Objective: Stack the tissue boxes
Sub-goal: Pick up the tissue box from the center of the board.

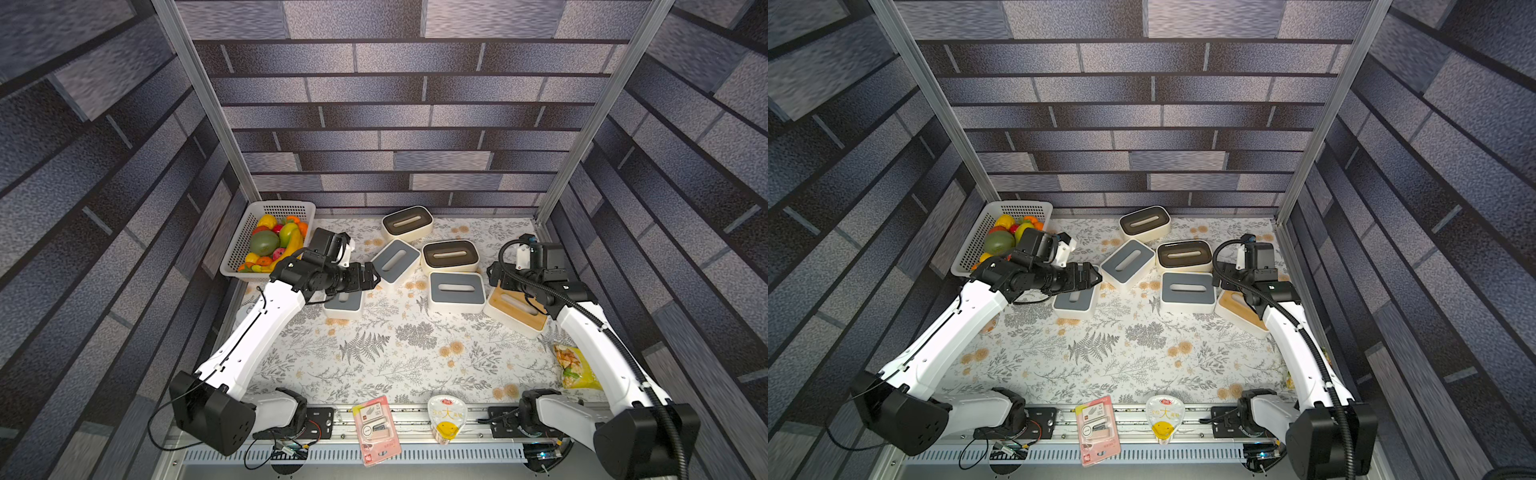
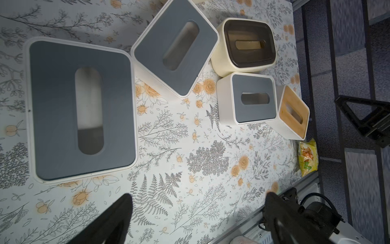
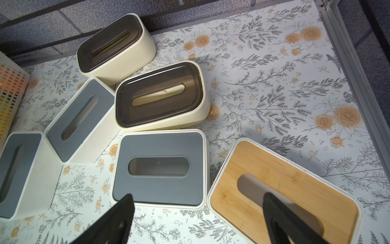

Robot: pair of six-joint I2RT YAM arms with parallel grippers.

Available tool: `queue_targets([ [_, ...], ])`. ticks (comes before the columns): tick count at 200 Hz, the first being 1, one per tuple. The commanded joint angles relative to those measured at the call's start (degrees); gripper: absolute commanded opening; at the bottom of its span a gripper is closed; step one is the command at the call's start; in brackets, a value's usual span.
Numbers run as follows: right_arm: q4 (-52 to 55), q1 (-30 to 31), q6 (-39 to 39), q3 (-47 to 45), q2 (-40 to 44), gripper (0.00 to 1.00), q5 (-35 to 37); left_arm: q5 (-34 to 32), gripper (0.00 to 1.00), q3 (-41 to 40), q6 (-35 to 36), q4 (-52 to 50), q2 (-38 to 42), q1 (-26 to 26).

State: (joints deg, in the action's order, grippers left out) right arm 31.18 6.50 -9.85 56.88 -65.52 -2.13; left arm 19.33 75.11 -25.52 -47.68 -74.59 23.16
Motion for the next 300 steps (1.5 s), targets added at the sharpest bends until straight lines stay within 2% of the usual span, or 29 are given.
queue_targets([
  [1,3.9,2.5,2.12,2.6,-2.45,0.97,-2.25,-0.36,1.0,2.92,2.13,-4.72,-0.74,0.03],
  [28,5.9,7.21,4.68,7.31,-7.35,0.98,-0.25,-0.18,1.0,0.86,0.96,-2.78,0.12,-0.03],
  [57,5.2,11.33,5.08,9.77,-9.87,0.98,0.33,-3.88,1.0,0.45,0.43,-4.25,0.54,-1.6],
  [83,3.87,16.67,4.68,10.65,-11.8,0.99,-0.03,-9.66,1.0,1.54,3.25,-7.3,-2.05,-1.63],
  [101,1.74,21.15,1.18,11.26,-14.01,0.99,-0.26,-12.74,1.0,2.27,3.81,-8.44,-5.72,-1.54],
  [124,-6.92,25.32,-6.36,8.35,-15.13,1.0,-4.35,-14.87,1.0,2.64,4.24,-6.06,-10.23,-0.99],
  [161,-10.62,32.05,-10.29,9.63,-18.99,1.0,-3.4,-21.39,1.0,6.32,7.5,-6.15,-18.3,-0.57],
  [202,-20.28,33.54,-17.95,5.1,-18.95,1.0,-8.32,-21.41,1.0,7.21,11.5,-2.7,-21.6,-0.23],
  [223,-20.61,34.06,-18.22,3.76,-19.03,1.0,-8.64,-25.16,1.0,7.44,13.74,-2.65,-22.28,1.0],
  [245,-19.91,34.08,-17.63,2.11,-19.03,1.0,-7.63,-23.45,1.0,6.65,14.43,-1.09,-21.93,0.95],
  [262,-19.82,34.12,-17.15,2.09,-19.03,1.0,-7.49,-21.22,0.99,6.99,12.82,-1.0,-23.23,0.11],
  [300,-20.73,34.1,-17.39,2.24,-19.51,1.0,-8.03,-20.43,0.9,9.18,8.73,-2.5,-27.25,-1.79],
])
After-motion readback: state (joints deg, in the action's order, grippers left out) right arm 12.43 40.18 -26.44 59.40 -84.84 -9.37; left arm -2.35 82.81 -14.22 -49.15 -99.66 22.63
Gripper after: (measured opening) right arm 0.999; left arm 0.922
